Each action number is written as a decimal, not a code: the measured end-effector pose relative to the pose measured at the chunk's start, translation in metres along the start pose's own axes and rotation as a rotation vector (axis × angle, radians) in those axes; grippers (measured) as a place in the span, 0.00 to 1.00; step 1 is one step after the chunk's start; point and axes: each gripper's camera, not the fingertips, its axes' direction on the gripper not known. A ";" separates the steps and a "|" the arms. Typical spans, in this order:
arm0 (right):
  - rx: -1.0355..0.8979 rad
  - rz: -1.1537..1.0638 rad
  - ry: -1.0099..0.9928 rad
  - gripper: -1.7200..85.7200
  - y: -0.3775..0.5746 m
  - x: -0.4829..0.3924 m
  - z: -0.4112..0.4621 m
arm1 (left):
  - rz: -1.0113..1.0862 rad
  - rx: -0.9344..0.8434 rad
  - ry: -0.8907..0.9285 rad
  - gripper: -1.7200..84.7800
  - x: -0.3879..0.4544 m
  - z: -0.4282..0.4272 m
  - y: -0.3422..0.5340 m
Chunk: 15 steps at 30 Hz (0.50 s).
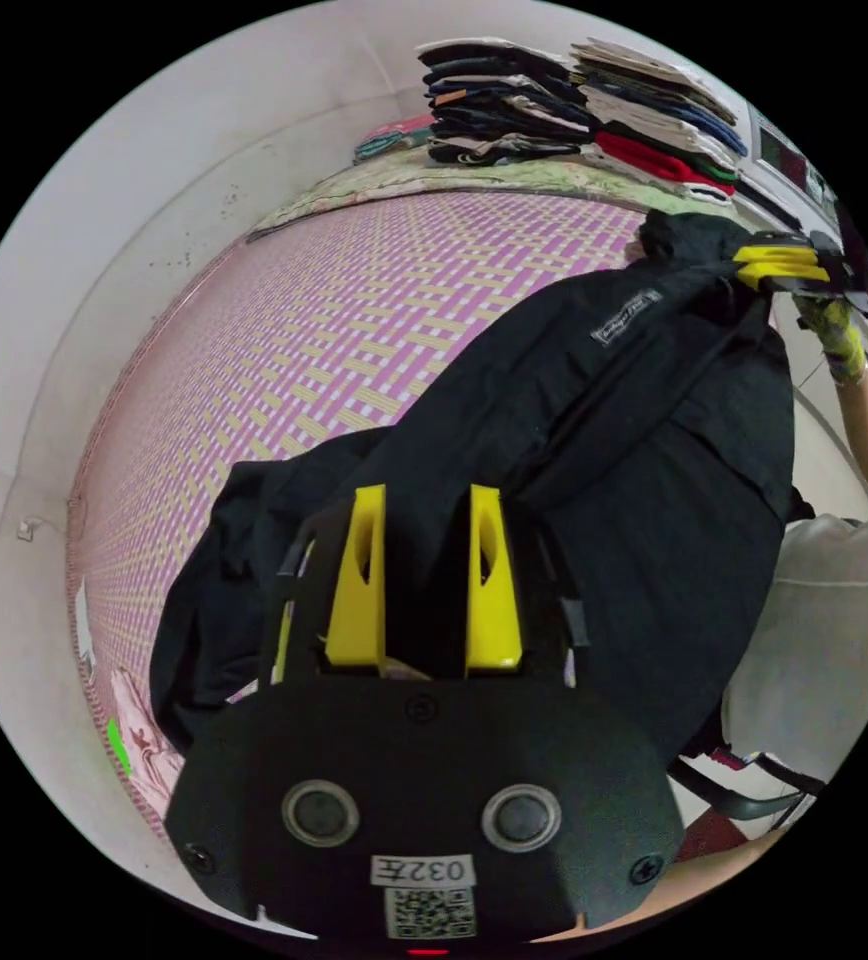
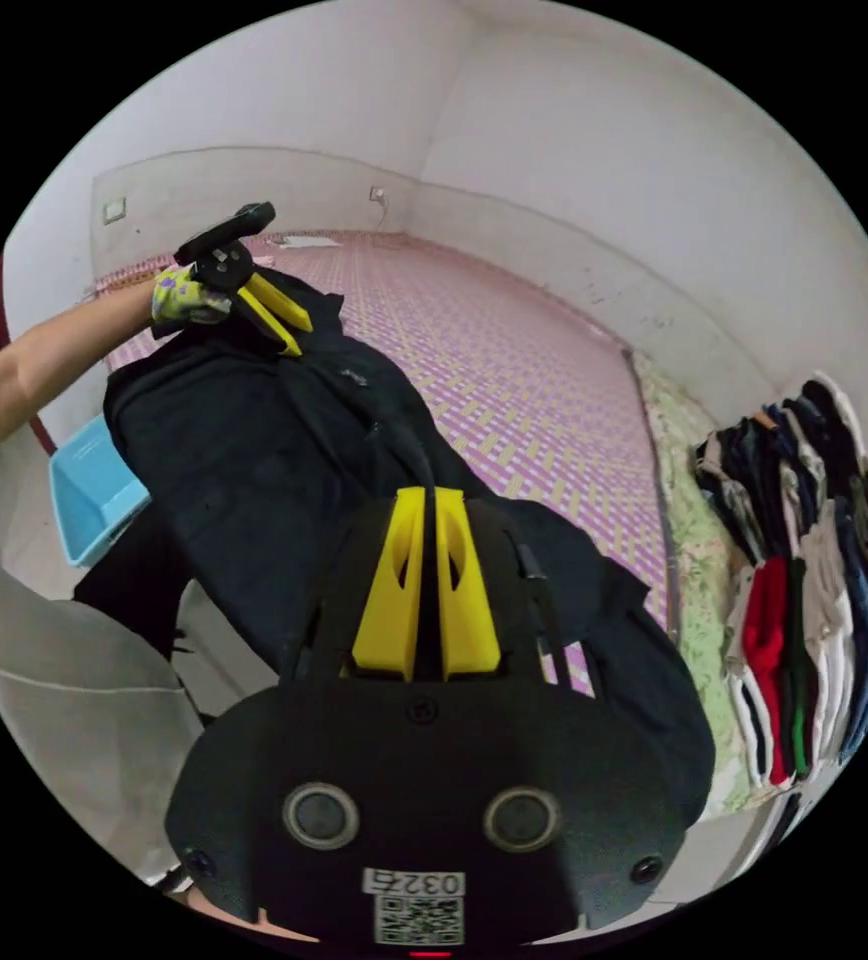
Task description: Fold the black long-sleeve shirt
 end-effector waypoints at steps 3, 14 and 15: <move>0.024 0.057 0.021 0.01 0.019 0.004 0.005 | 0.034 0.057 0.067 0.13 -0.001 0.005 0.015; 0.033 0.212 -0.013 0.01 0.051 0.021 0.029 | 0.070 0.145 0.143 0.11 0.000 0.024 0.056; 0.036 0.221 -0.021 0.01 0.054 0.022 0.030 | 0.071 0.147 0.146 0.10 0.000 0.026 0.058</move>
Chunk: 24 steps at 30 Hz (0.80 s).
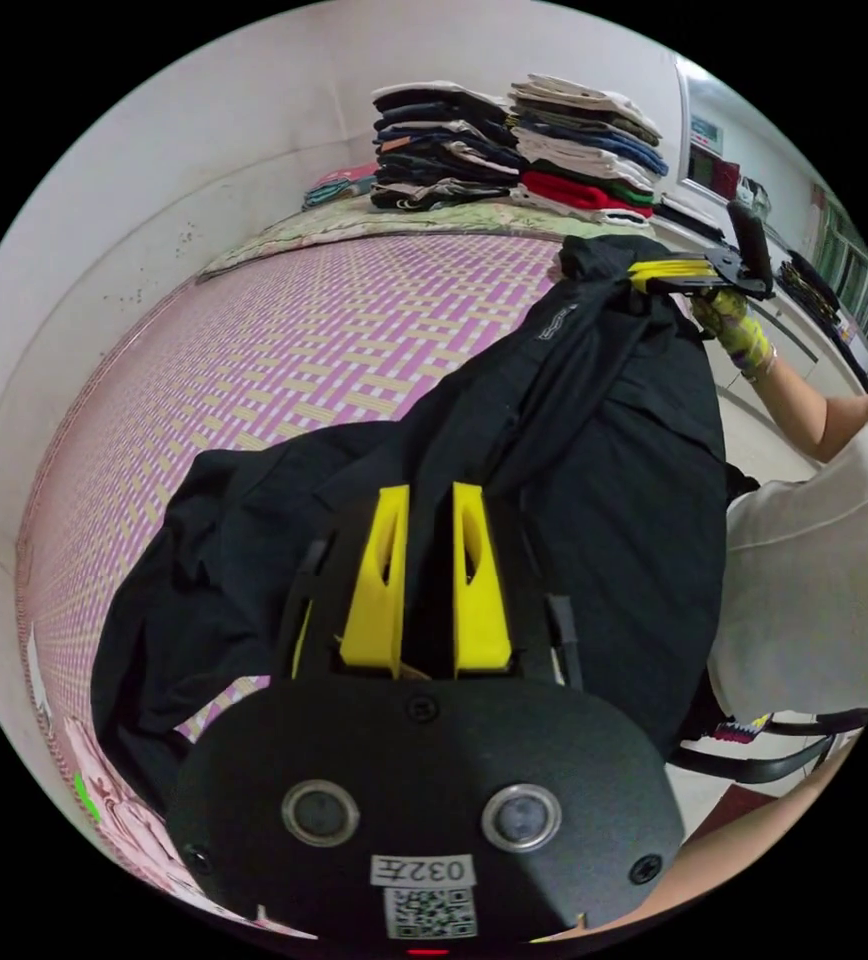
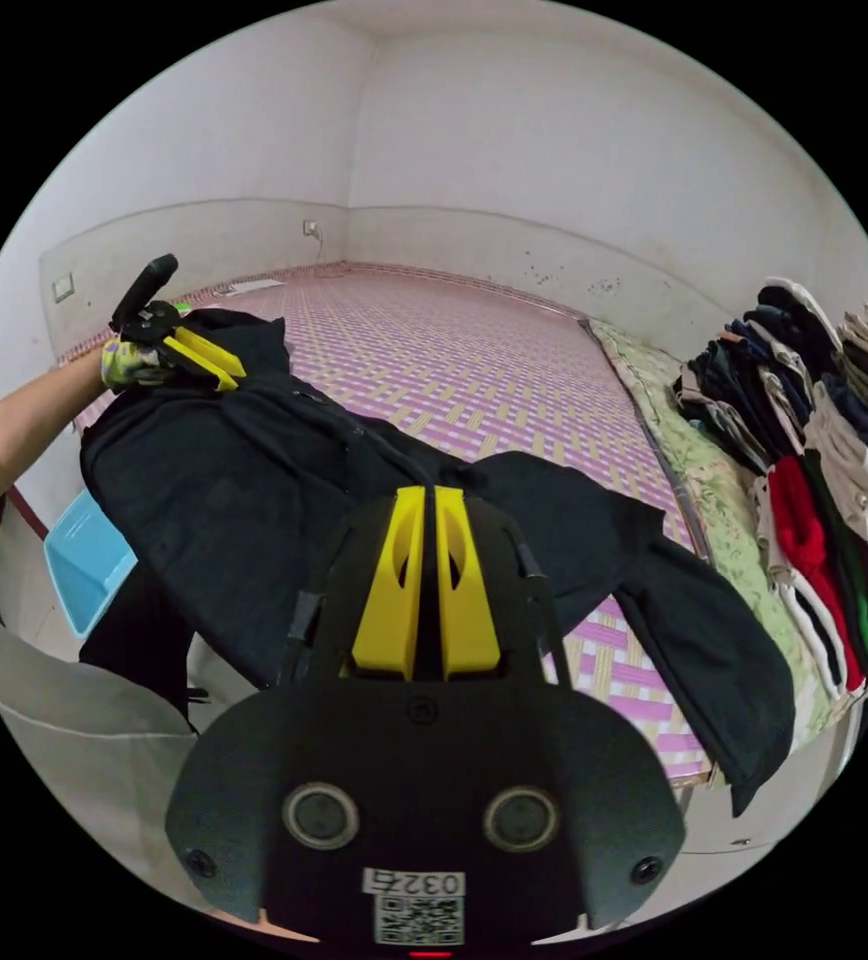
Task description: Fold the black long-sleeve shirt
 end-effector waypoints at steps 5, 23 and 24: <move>0.041 0.096 -0.097 0.01 0.018 0.024 0.005 | 0.029 0.067 0.004 0.06 0.013 -0.012 0.019; 0.018 0.085 -0.083 0.06 0.016 0.031 0.011 | -0.075 0.071 -0.410 0.03 0.201 -0.011 0.082; 0.012 0.069 -0.071 0.08 0.015 0.028 0.011 | -0.069 0.043 -0.481 0.03 0.210 -0.003 0.079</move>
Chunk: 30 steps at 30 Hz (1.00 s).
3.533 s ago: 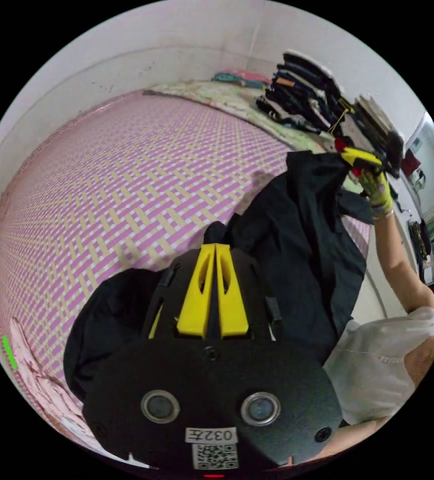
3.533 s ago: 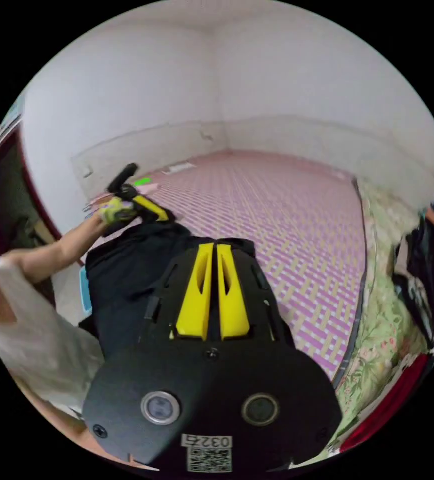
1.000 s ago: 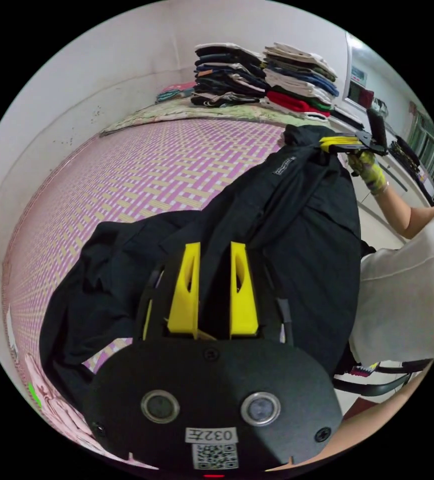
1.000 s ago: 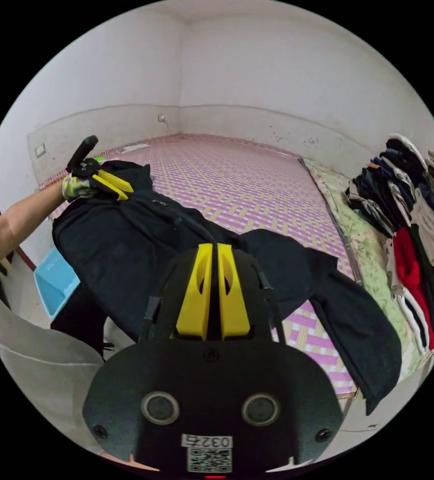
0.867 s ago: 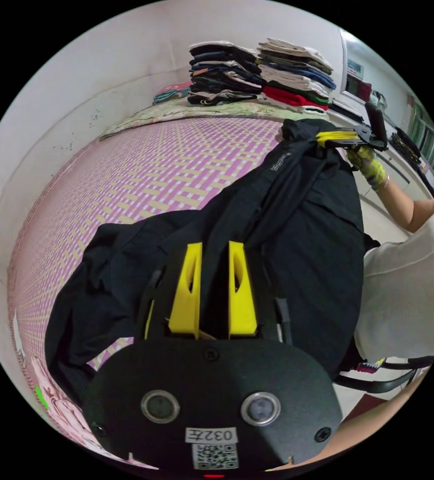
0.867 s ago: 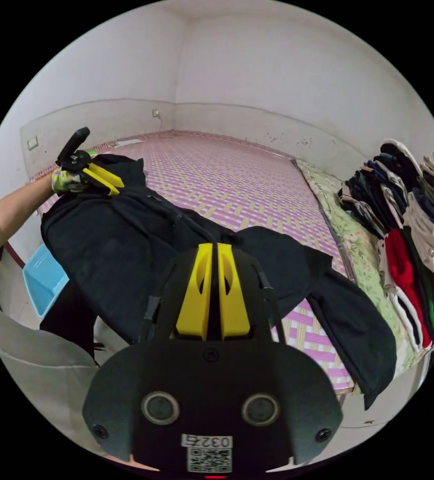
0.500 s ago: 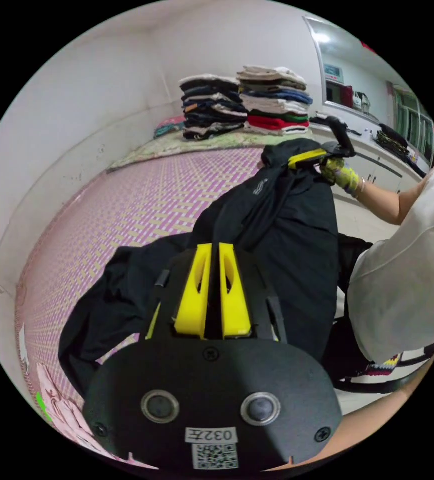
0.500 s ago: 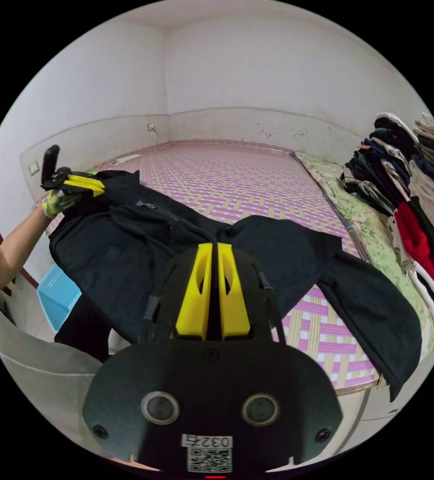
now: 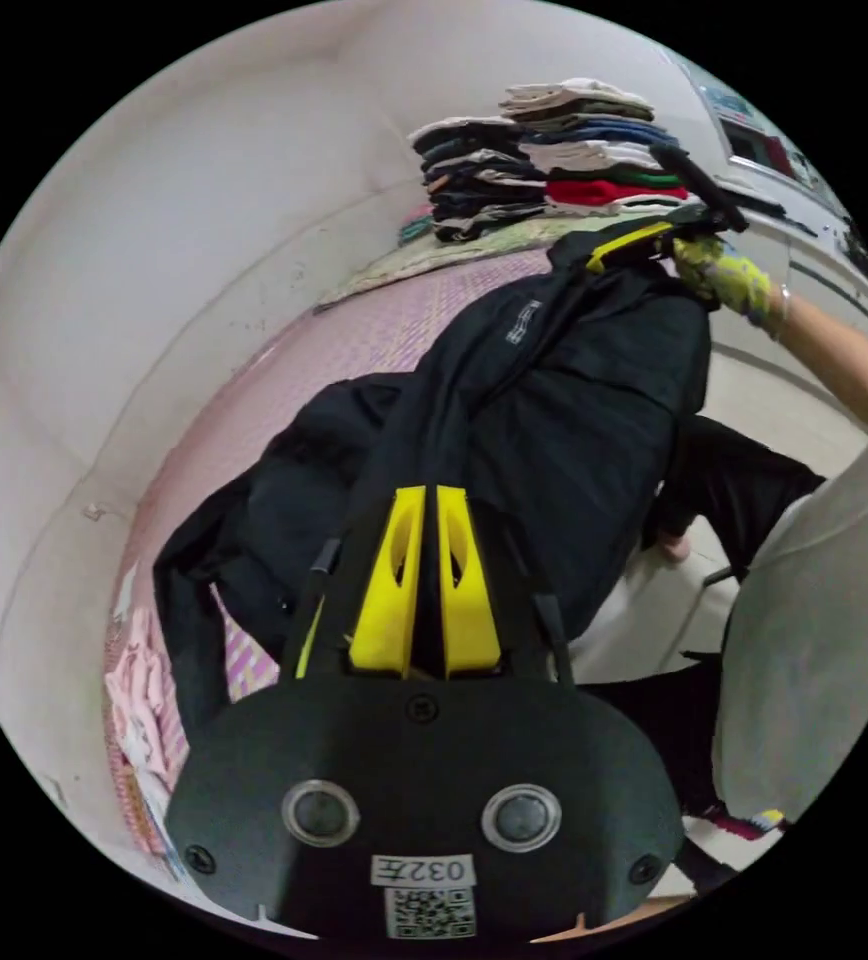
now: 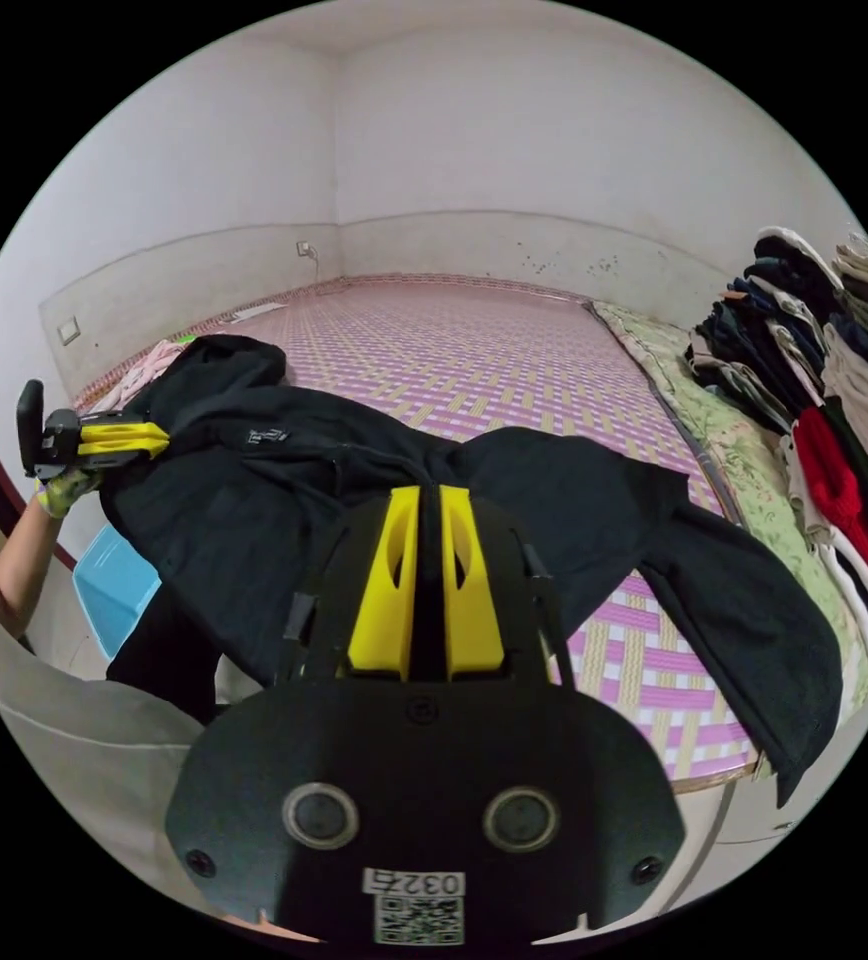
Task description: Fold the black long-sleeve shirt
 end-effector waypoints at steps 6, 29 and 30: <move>-0.032 0.030 -0.051 0.08 0.004 0.011 -0.012 | -0.013 -0.108 -0.103 0.01 0.010 0.016 -0.011; 0.119 -0.012 -0.041 0.04 -0.010 0.012 -0.051 | -0.042 -0.087 0.321 0.13 -0.053 0.014 -0.023; 0.123 -0.009 -0.051 0.04 -0.009 0.014 -0.051 | -0.047 -0.119 0.311 0.14 -0.054 0.020 -0.024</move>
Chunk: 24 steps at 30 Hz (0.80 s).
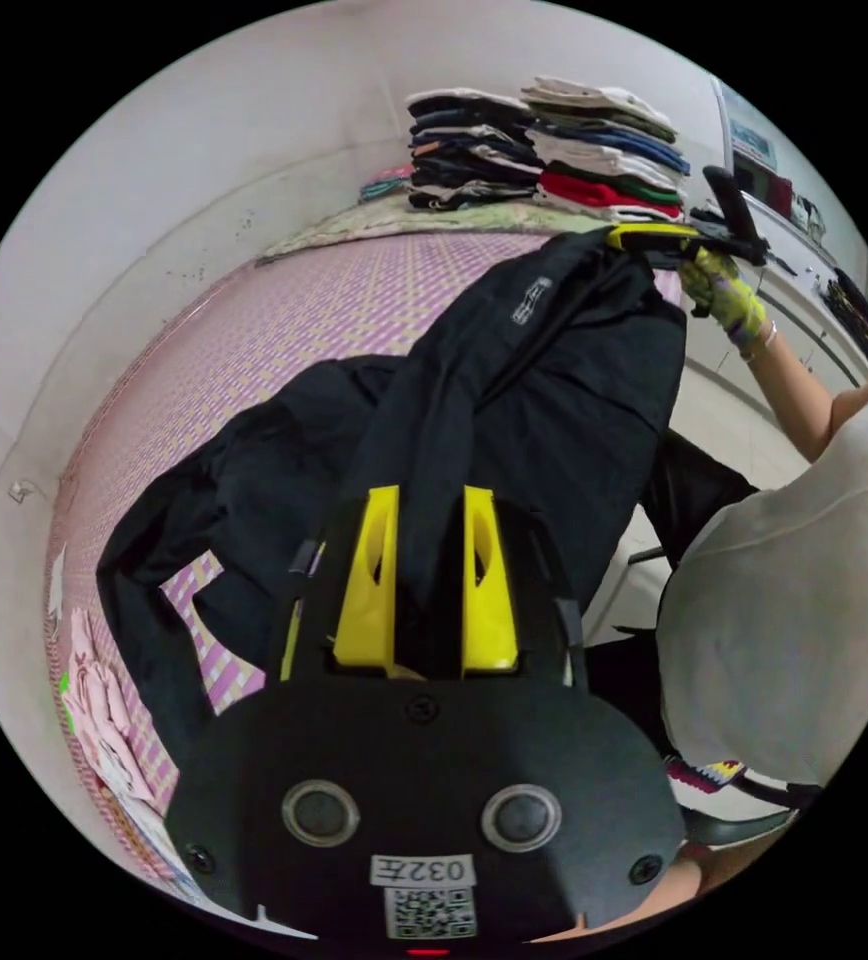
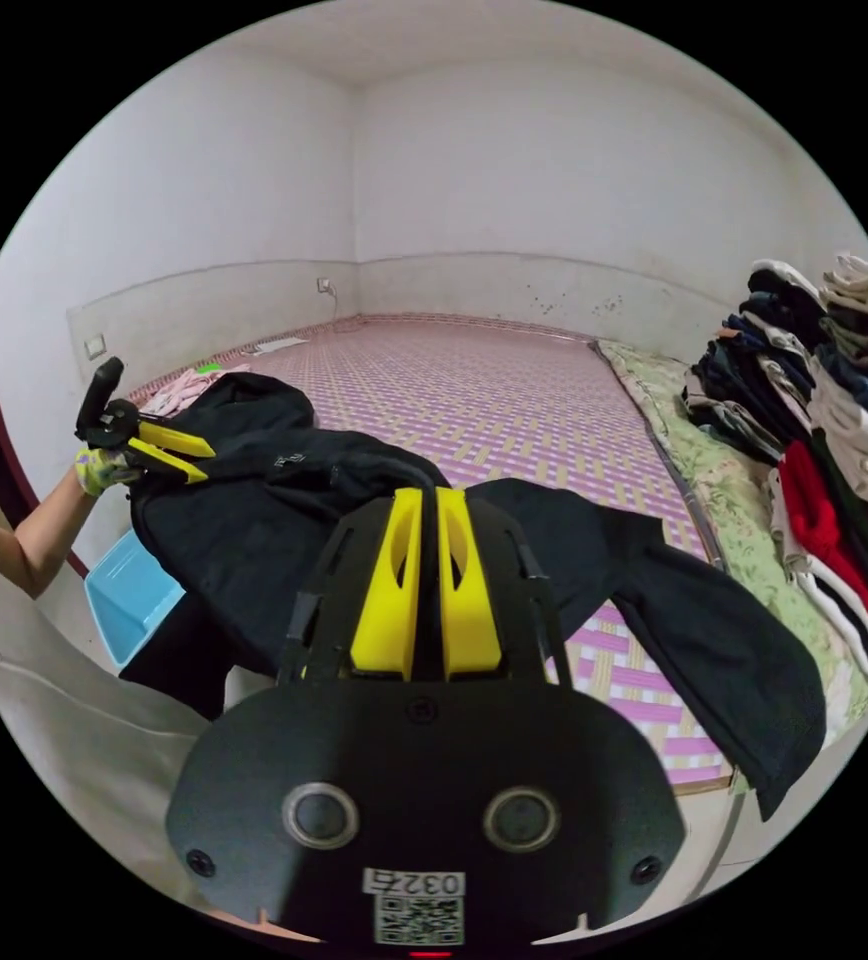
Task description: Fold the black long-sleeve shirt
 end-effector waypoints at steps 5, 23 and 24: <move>0.009 0.003 -0.011 0.03 0.000 0.003 -0.002 | -0.044 -0.018 0.055 0.12 -0.010 0.006 -0.002; 0.017 -0.162 0.046 0.03 -0.058 -0.010 -0.014 | -0.172 0.134 -0.077 0.06 -0.001 -0.076 -0.010; 0.026 -0.175 0.060 0.03 -0.073 -0.009 -0.012 | -0.241 0.192 -0.063 0.06 -0.017 -0.081 -0.014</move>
